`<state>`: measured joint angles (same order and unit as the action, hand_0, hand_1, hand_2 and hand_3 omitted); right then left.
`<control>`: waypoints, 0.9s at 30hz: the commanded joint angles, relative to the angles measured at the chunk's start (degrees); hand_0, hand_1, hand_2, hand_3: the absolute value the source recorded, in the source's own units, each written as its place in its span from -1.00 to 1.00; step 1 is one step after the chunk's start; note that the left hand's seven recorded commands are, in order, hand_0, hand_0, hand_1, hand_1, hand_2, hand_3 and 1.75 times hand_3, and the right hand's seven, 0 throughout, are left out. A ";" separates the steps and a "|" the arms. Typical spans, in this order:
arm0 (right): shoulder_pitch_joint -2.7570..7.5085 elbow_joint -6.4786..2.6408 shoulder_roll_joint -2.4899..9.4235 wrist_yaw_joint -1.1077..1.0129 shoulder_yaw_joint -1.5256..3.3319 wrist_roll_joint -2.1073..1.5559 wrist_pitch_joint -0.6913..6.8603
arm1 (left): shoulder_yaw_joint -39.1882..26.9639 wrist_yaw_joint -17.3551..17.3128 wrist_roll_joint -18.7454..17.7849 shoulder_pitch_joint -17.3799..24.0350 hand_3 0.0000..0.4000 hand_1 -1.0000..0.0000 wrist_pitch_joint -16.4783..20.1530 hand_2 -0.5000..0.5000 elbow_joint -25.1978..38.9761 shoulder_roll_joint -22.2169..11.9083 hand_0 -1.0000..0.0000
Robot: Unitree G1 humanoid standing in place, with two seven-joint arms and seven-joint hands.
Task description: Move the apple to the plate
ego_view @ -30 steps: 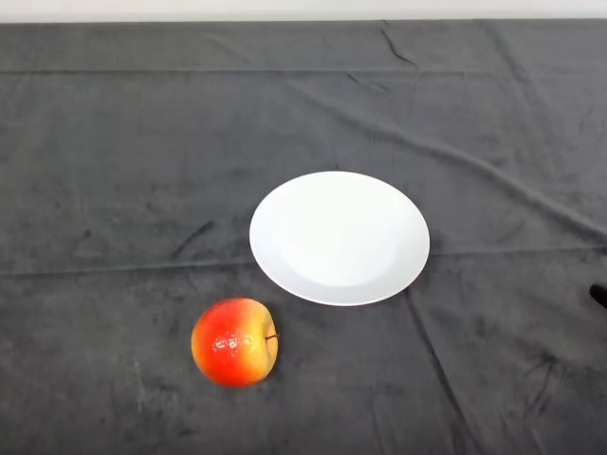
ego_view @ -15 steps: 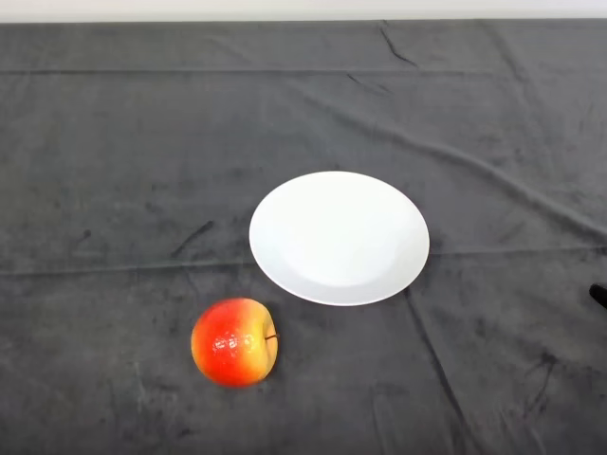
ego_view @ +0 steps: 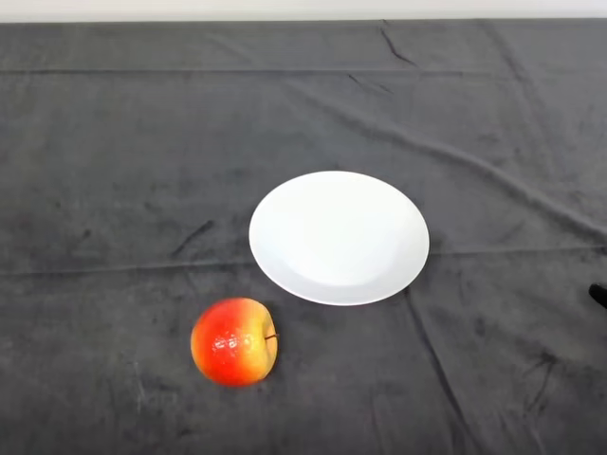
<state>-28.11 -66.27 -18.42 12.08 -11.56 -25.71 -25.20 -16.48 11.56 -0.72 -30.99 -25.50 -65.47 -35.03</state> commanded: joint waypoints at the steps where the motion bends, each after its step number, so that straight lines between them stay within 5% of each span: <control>1: 2.40 -3.93 2.11 -0.07 -0.69 -0.74 2.52 | 1.80 -1.36 1.39 -1.44 -1.00 1.00 -0.58 0.00 3.58 0.92 1.00; 14: 2.68 -3.28 2.15 0.06 -0.76 -0.62 2.88 | 10.11 -11.63 4.79 7.81 -1.00 1.00 4.80 0.00 24.86 2.86 1.00; 27: 3.12 -2.21 2.23 0.27 -0.88 -0.41 3.49 | 15.23 -18.62 6.39 15.46 -1.00 1.00 15.35 0.00 46.40 3.14 1.00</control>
<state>-28.12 -65.47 -18.45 12.20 -11.58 -25.69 -25.53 -2.40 -6.82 4.99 -16.31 -9.89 -20.78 -31.94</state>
